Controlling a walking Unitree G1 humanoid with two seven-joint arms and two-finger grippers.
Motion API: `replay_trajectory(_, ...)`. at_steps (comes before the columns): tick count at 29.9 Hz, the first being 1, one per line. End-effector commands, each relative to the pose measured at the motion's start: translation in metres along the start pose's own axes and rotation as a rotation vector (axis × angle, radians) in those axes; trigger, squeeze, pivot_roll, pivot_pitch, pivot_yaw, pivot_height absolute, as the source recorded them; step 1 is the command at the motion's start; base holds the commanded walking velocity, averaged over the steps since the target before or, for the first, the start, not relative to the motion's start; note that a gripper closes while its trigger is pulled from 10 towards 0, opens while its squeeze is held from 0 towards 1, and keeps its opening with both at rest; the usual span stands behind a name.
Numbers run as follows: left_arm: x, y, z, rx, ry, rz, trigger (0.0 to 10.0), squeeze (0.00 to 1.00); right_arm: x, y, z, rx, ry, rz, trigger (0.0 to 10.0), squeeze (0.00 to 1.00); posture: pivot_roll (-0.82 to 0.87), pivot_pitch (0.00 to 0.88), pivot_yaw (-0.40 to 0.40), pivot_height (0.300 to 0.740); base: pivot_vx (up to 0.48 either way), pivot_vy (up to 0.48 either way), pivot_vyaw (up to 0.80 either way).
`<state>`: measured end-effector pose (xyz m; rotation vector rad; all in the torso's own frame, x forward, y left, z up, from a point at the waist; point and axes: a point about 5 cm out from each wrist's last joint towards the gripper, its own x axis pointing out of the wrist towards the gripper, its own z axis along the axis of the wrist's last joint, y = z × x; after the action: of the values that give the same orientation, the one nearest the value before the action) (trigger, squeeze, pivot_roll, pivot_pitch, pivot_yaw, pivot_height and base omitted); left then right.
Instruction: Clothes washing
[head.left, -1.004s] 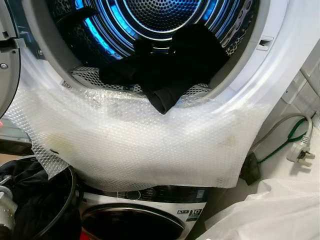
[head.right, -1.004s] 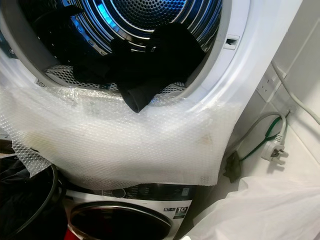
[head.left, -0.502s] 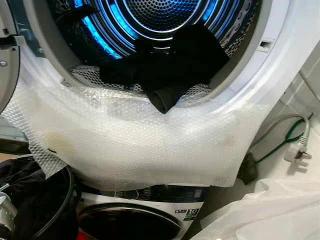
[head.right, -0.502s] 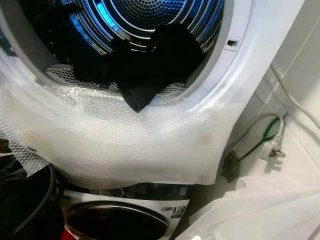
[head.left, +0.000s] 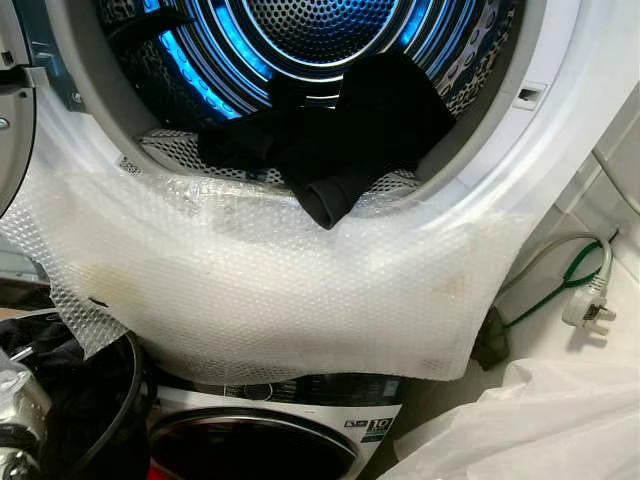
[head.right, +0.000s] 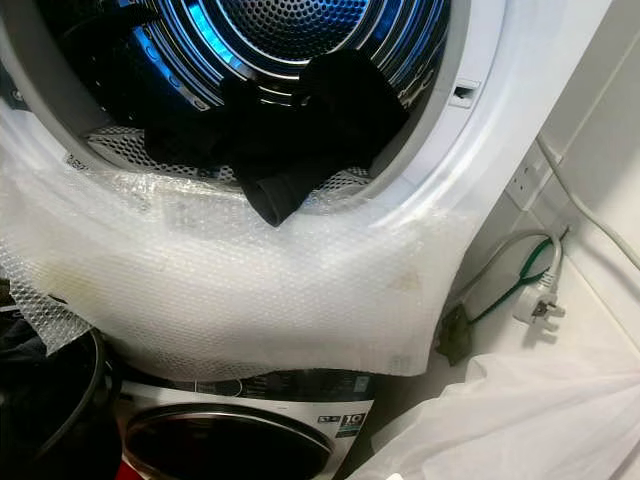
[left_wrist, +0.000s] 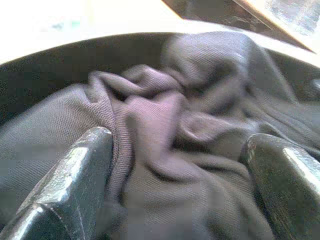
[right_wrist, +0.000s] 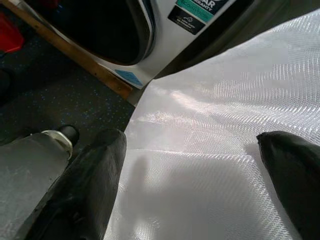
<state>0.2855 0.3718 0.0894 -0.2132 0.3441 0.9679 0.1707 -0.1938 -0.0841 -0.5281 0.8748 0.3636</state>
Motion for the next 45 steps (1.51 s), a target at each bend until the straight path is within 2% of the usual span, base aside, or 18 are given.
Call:
replay_trajectory(1, -0.004, -0.013, -0.006, -0.024, 0.033, -0.034, 10.0, 0.00, -0.001, -0.004, -0.003, -0.010, 0.001, -0.009, 10.0, 0.00, -0.02, 0.000, -0.162, 0.740, 0.000, 0.000, 0.00)
replay_trajectory(5, -0.007, -0.026, -0.011, -0.052, 0.086, -0.073, 10.0, 0.00, -0.002, -0.004, -0.004, -0.007, 0.002, -0.012, 10.0, 0.00, -0.03, 0.000, -0.154, 0.740, 0.000, 0.000, 0.00)
replay_trajectory(9, -0.007, -0.024, -0.013, -0.049, 0.092, -0.037, 10.0, 0.00, -0.001, 0.000, -0.001, 0.003, -0.003, -0.011, 10.0, 0.00, -0.02, 0.000, -0.137, 0.740, 0.000, 0.000, 0.00)
replay_trajectory(11, -0.006, -0.020, -0.013, -0.055, 0.093, -0.026, 10.0, 0.00, 0.000, 0.002, -0.001, 0.008, -0.003, -0.010, 10.0, 0.00, -0.03, 0.000, -0.123, 0.740, 0.000, 0.000, 0.00)
replay_trajectory(13, -0.003, -0.009, -0.009, -0.019, 0.045, 0.007, 10.0, 0.00, 0.000, 0.008, 0.000, 0.033, -0.002, -0.008, 10.0, 0.00, -0.01, 0.000, -0.108, 0.740, 0.000, 0.000, 0.00)
replay_trajectory(16, -0.002, -0.008, -0.006, -0.019, 0.030, -0.003, 10.0, 0.00, 0.000, 0.010, 0.000, 0.037, -0.002, -0.005, 10.0, 0.00, -0.01, 0.000, -0.103, 0.740, 0.000, 0.000, 0.00)
replay_trajectory(20, -0.001, 0.000, 0.005, -0.026, -0.051, -0.013, 10.0, 0.00, 0.001, 0.014, 0.001, 0.046, -0.001, -0.001, 10.0, 0.00, 0.00, 0.000, -0.087, 0.740, 0.000, 0.000, 0.00)
replay_trajectory(23, -0.003, 0.015, 0.016, 0.084, -0.177, 0.020, 10.0, 0.00, 0.002, 0.017, 0.003, 0.057, 0.000, 0.004, 10.0, 0.00, 0.02, 0.000, -0.070, 0.740, 0.000, 0.000, 0.00)
replay_trajectory(28, -0.007, 0.027, 0.026, 0.135, -0.252, 0.043, 10.0, 0.00, 0.002, 0.020, 0.005, 0.062, -0.001, 0.007, 10.0, 0.00, 0.04, 0.000, -0.064, 0.740, 0.000, 0.000, 0.00)
replay_trajectory(30, -0.008, 0.030, 0.028, 0.159, -0.257, 0.035, 10.0, 0.00, 0.003, 0.022, 0.005, 0.061, 0.000, 0.014, 10.0, 0.00, 0.05, 0.000, -0.068, 0.740, 0.000, 0.000, 0.00)
replay_trajectory(33, -0.006, 0.031, 0.019, 0.170, -0.197, 0.006, 10.0, 0.00, 0.003, 0.024, 0.006, 0.040, -0.003, 0.033, 10.0, 0.00, 0.06, 0.000, -0.074, 0.740, 0.000, 0.000, 0.00)
replay_trajectory(34, -0.005, 0.031, 0.015, 0.164, -0.171, -0.006, 10.0, 1.00, 0.003, 0.024, 0.006, 0.037, -0.002, 0.033, 10.0, 0.00, 0.06, 0.000, -0.076, 0.740, 0.000, 0.000, 0.00)
replay_trajectory(42, -0.004, 0.026, 0.004, 0.155, -0.110, -0.052, 10.0, 1.00, 0.002, 0.021, 0.004, 0.022, 0.001, 0.032, 10.0, 0.00, 0.06, 0.000, -0.089, 0.740, 0.000, 0.000, 0.00)
replay_trajectory(45, -0.004, 0.026, -0.003, 0.156, -0.059, -0.060, 10.0, 1.00, 0.002, 0.020, 0.004, 0.022, 0.000, 0.029, 10.0, 0.00, 0.05, 0.000, -0.085, 0.740, 0.000, 0.000, 0.00)
